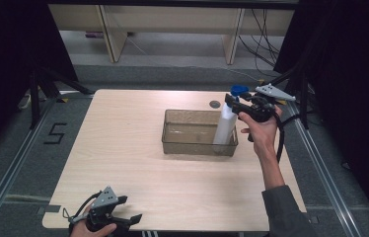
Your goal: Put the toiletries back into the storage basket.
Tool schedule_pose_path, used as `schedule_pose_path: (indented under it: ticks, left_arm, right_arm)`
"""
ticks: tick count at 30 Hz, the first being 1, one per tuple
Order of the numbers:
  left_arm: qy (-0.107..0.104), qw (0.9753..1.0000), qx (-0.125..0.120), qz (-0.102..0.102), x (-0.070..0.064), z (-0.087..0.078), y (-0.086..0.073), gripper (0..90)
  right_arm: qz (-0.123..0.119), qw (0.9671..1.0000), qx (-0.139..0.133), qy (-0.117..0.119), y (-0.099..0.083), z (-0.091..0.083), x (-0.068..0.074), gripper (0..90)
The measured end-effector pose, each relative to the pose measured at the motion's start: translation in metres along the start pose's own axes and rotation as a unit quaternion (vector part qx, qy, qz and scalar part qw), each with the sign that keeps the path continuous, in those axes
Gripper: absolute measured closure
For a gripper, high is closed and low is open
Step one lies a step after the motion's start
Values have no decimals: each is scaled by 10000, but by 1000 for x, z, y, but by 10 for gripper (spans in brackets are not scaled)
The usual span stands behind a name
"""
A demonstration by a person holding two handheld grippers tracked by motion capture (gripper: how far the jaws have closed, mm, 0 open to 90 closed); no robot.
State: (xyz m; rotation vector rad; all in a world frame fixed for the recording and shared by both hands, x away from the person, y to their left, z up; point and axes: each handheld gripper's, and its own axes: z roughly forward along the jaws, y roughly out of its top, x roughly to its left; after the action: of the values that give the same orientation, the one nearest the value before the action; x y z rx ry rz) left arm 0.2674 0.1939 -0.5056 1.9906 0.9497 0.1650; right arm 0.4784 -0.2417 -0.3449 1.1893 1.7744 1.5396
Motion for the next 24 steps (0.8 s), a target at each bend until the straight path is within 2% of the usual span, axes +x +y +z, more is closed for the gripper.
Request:
schedule_pose_path:
  ticks: [4,7,8,11,12,15,21,24]
  left_arm:
    - [5,10000,-8,-13,0,0,0,152]
    - [-6,10000,8,5,0,0,0,152]
    - [-11,10000,-8,4,0,0,0,152]
    - [-1,10000,-4,-3,0,0,0,152]
    - [-11,10000,-11,0,0,0,0,152]
    - [10,10000,-13,-15,0,0,0,152]
    - [8,10000,-13,-18,0,0,0,152]
    - [11,10000,-11,-17,0,0,0,152]
  right_arm:
    - [111,9999,6,47,0,-3,2,320]
    - [49,10000,-53,58,-1,-4,3,312]
    - [135,9999,-10,65,-1,-7,4,307]
    - [120,9999,-33,9,-2,-10,5,287]
    - [182,9998,-32,10,-3,-11,5,285]
    - [10,9999,-130,-107,-5,-15,5,284]
    - [144,9997,-187,-92,-10,-23,6,279]
    - [104,9998,-168,-68,-11,-27,6,278]
